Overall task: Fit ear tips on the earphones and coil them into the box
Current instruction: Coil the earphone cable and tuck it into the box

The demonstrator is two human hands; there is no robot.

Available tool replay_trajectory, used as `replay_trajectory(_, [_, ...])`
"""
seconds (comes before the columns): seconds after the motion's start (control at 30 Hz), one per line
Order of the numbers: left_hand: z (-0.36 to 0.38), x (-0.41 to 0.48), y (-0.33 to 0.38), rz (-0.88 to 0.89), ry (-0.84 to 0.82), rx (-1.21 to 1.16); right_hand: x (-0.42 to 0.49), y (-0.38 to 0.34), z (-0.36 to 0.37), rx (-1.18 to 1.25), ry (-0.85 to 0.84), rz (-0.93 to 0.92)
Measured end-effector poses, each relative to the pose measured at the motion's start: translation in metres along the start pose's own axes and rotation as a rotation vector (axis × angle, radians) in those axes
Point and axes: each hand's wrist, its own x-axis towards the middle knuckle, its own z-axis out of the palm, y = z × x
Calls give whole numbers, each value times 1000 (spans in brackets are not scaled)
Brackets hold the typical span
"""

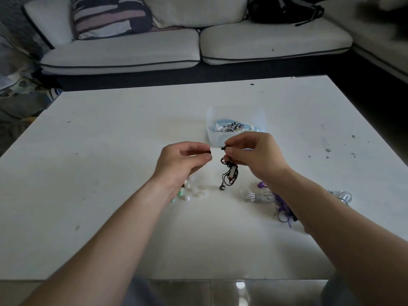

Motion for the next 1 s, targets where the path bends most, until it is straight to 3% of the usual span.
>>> replay_trajectory(0.33, [4,1,10,-89,-121,-290,-4,-10,0,-23,-12,-83])
replay_trajectory(1.0, [6,-3,13,-62,-161,-265,-5,-8,1,55,-75,-112])
